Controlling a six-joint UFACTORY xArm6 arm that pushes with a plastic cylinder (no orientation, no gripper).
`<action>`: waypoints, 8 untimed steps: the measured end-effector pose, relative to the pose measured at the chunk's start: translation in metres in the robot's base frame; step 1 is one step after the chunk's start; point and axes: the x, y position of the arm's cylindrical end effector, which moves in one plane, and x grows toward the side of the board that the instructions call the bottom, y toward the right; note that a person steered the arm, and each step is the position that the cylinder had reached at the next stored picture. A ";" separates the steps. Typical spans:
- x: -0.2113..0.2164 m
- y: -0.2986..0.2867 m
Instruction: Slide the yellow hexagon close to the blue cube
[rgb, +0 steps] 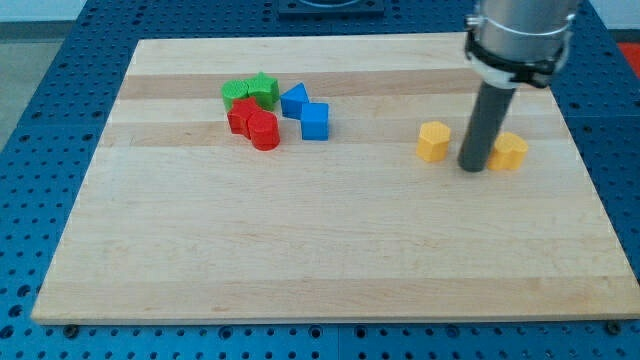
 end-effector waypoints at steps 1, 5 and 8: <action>-0.024 0.012; 0.009 -0.086; -0.025 -0.040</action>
